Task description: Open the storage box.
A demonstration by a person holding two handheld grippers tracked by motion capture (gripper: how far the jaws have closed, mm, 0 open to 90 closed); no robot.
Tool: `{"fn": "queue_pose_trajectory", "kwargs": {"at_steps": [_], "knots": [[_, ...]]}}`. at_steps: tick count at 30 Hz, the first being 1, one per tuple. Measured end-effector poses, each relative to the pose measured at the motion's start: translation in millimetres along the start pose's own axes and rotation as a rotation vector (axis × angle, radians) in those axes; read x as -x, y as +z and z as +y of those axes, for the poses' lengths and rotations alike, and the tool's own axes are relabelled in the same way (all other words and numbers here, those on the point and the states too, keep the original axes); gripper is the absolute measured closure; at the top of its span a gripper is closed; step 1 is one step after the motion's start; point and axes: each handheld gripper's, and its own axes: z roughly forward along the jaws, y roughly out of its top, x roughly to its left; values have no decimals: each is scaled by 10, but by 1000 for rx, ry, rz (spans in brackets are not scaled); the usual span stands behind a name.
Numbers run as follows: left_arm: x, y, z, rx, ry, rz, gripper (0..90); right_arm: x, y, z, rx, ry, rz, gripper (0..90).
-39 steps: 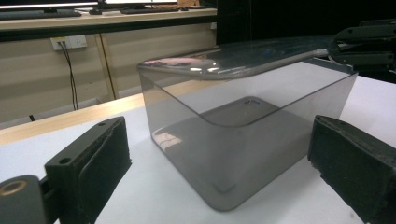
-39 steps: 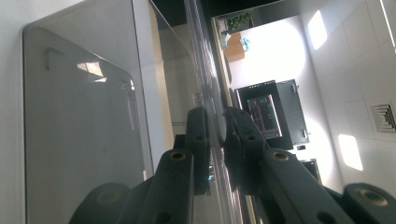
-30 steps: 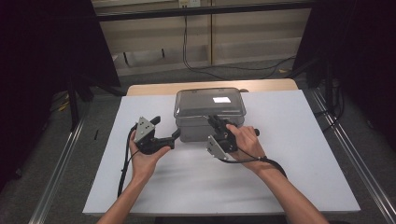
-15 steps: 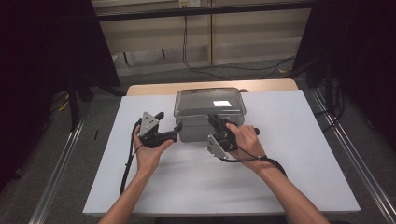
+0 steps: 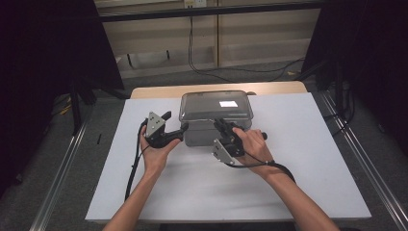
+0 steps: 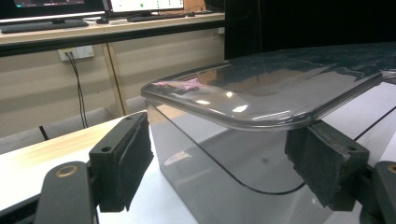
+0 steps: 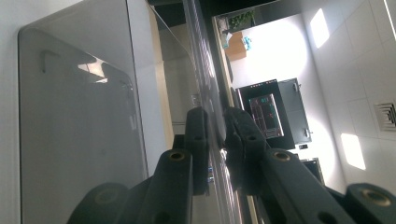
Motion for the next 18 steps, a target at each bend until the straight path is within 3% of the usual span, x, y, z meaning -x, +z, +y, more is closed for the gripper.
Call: {"fn": "queue_pose_trajectory", "kwargs": {"at_steps": [5,9,13,18], "knots": [[11,3,-4,0,6,1,246,-5,-2,-8,-5,9,1,768],[10,7,-7,0,9,0,249,5,7,-16,-4,20,-7,685],[8,7,-7,1,10,2,249,7,12,-63,-15,73,-3,615],[9,5,-1,4,8,0,252,19,-17,-179,-24,176,-5,488]]}}
